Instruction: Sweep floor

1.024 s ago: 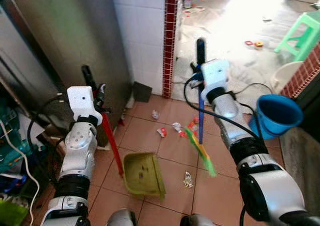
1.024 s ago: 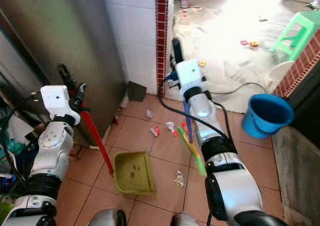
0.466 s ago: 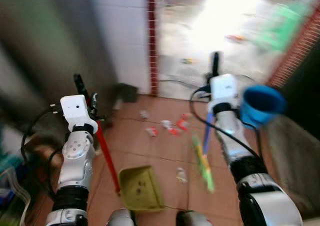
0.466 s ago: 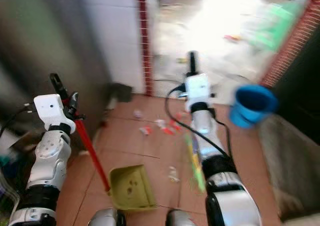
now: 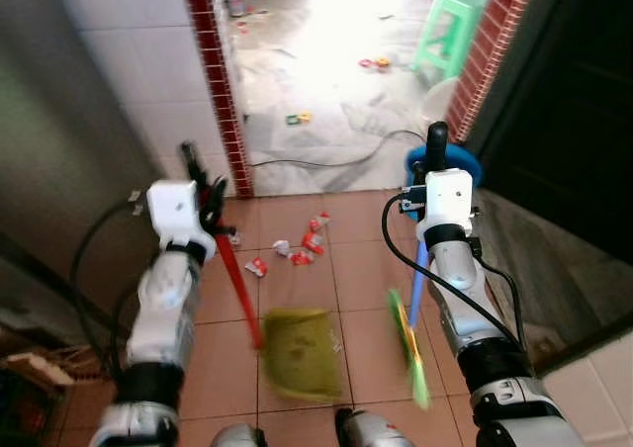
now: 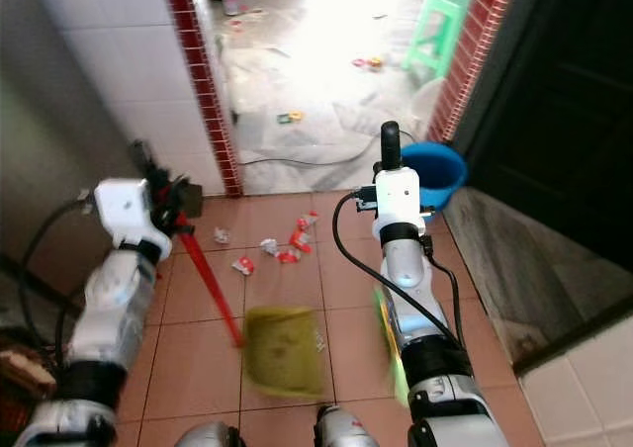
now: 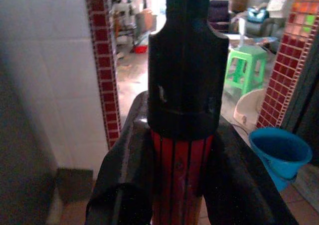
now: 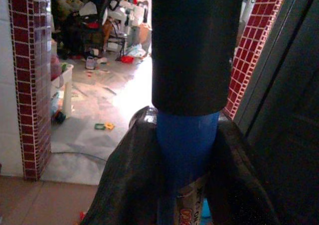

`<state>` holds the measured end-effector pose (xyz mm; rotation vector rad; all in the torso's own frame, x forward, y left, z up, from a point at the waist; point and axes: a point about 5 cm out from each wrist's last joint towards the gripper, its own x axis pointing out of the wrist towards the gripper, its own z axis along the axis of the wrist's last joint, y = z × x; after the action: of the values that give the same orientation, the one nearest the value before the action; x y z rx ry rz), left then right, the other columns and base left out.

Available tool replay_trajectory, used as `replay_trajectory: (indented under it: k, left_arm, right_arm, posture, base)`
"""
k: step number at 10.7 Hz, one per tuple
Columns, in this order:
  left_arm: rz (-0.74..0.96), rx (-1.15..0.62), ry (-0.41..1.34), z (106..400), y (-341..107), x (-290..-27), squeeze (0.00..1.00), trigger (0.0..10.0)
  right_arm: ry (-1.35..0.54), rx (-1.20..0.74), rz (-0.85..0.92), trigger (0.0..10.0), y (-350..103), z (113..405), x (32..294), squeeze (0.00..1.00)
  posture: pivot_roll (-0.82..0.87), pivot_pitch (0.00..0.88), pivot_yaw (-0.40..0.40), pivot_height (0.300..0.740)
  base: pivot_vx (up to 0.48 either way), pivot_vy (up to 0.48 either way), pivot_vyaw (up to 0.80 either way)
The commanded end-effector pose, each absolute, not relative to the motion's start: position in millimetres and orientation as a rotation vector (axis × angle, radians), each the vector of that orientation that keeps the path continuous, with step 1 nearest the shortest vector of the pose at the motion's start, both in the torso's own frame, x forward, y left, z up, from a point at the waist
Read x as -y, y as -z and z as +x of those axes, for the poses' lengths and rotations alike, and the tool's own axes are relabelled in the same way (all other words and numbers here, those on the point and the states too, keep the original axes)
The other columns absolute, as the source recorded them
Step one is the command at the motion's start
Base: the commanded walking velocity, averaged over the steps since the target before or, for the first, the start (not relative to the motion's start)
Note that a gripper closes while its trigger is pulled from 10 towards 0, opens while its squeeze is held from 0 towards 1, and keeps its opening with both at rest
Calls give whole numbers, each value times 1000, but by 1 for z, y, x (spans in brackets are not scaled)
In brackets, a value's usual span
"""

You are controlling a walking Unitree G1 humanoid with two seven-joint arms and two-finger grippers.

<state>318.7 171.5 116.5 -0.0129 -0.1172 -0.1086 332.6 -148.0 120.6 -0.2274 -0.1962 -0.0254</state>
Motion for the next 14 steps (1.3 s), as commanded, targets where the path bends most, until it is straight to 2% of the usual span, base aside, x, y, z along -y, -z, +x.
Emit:
replay_trajectory:
  k: [1, 3, 8, 9, 10, 11, 14]
  left_arm:
    - [42, 149, 148, 324, -130, -174, 0, 10000]
    - [39, 141, 200, 324, -130, -170, 0, 10000]
    - [-39, 125, -86, 314, -116, -190, 0, 10000]
    - [-51, 116, -109, 312, -113, -194, 0, 6980]
    - [-54, 119, -73, 312, -113, -190, 0, 0]
    - [-11, 140, -58, 314, -118, -187, 0, 10000]
    - [-27, 114, -76, 319, -116, -180, 0, 10000]
  right_arm:
    - [4, 266, -248, 10000, -137, 334, 147, 0]
    - [6, 256, -256, 10000, -137, 335, 150, 0]
    - [-37, 262, -251, 10000, -137, 334, 138, 0]
    - [-42, 262, -249, 10000, -138, 334, 136, 0]
    - [-44, 261, -247, 10000, -138, 334, 136, 0]
    - [-41, 261, -244, 10000, -138, 334, 136, 0]
    - [-32, 251, -211, 10000, -138, 330, 136, 0]
  posture:
    - [-50, 0, 41, 740]
    - [-44, 0, 39, 740]
    - [-42, 0, 24, 740]
    - [-41, 0, 26, 740]
    - [-37, 0, 29, 740]
    - [-38, 3, 36, 740]
    - [-55, 38, 47, 740]
  base:
    - [0, 0, -525]
    - [0, 0, -503]
    - [0, 0, -445]
    - [0, 0, -400]
    - [0, 0, -400]
    - [0, 0, 0]
    - [0, 0, 0]
